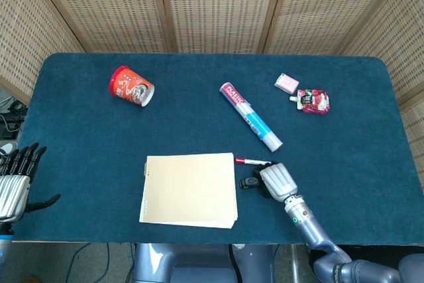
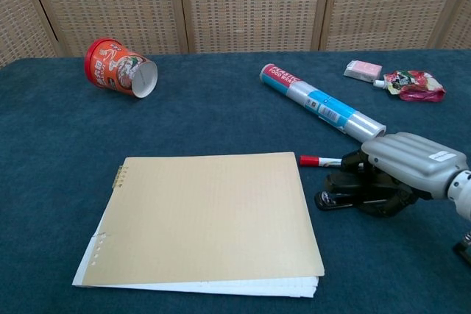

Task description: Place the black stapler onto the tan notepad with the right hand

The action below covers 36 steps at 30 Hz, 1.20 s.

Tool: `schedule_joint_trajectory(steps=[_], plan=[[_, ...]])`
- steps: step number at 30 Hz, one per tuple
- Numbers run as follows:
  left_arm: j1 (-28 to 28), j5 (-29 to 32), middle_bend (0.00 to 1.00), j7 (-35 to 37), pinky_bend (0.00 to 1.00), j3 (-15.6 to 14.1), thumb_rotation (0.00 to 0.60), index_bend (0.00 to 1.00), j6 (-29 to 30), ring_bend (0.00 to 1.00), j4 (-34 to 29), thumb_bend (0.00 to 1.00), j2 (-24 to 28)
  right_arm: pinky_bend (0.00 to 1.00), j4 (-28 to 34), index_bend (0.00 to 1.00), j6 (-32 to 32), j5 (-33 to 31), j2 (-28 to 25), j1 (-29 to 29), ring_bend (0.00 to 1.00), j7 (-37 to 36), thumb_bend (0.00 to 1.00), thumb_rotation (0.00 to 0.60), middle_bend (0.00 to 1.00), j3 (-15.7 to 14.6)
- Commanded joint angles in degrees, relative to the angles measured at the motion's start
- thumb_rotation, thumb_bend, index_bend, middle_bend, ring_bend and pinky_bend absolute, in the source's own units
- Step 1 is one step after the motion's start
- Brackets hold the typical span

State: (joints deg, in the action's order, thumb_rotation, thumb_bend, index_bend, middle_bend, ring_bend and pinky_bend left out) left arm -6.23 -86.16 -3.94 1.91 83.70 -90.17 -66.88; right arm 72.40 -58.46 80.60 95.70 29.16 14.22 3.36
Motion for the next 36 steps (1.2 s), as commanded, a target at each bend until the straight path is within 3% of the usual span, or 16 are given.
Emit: schedule_joint_trajectory(steps=[1, 6, 12, 17, 22, 27, 36], plan=[[0.0, 0.1, 0.0, 0.1, 0.0, 0.0, 0.6, 0.0, 0.0, 0.0, 0.0, 0.0, 0.0, 0.52, 0.2, 0.65, -0.9, 0.8, 0.0, 0.0, 0.6, -0.4, 0.59, 0.6, 0.66, -0.1], [-0.2, 0.2, 0.0, 0.1, 0.0, 0.0, 0.6, 0.0, -0.4, 0.0, 0.0, 0.0, 0.0, 0.52, 3.0, 0.66, -2.9, 2.2, -1.4, 0.2, 0.6, -0.5, 0.6, 0.6, 0.66, 0.5], [-0.4, 0.6, 0.0, 0.6, 0.0, 0.2, 0.6, 0.0, -0.9, 0.0, 0.0, 0.0, 0.2, 0.52, 9.5, 0.65, -2.7, 2.0, -4.5, 2.6, 0.6, 2.1, 0.6, 0.6, 0.66, 4.0], [-0.7, 1.2, 0.0, 1.7, 0.0, 0.4, 0.6, 0.0, -1.6, 0.0, 0.1, 0.0, 0.6, 0.52, 15.1, 0.65, 1.8, -1.9, -5.6, 7.1, 0.6, 7.1, 0.6, 0.6, 0.66, 8.3], [-1.1, 1.7, 0.0, 2.0, 0.0, 0.4, 0.6, 0.0, -2.5, 0.0, 0.2, 0.0, 0.7, 0.52, 14.9, 0.65, 7.2, -5.2, -3.4, 12.8, 0.6, 10.9, 0.6, 0.6, 0.66, 11.1], [-1.3, 2.6, 0.0, 1.5, 0.0, 0.8, 0.6, 0.0, -2.9, 0.0, 0.5, 0.0, 0.4, 0.52, 12.0, 0.65, 13.8, -5.1, -0.5, 18.9, 0.6, 11.6, 0.6, 0.6, 0.66, 10.9], [-1.7, 3.7, 0.0, 2.6, 0.0, 1.3, 0.6, 0.0, -3.8, 0.0, 0.9, 0.0, 0.7, 0.52, 8.9, 0.65, 16.6, -4.2, 6.0, 23.4, 0.6, 12.9, 0.6, 0.6, 0.67, 8.6]])
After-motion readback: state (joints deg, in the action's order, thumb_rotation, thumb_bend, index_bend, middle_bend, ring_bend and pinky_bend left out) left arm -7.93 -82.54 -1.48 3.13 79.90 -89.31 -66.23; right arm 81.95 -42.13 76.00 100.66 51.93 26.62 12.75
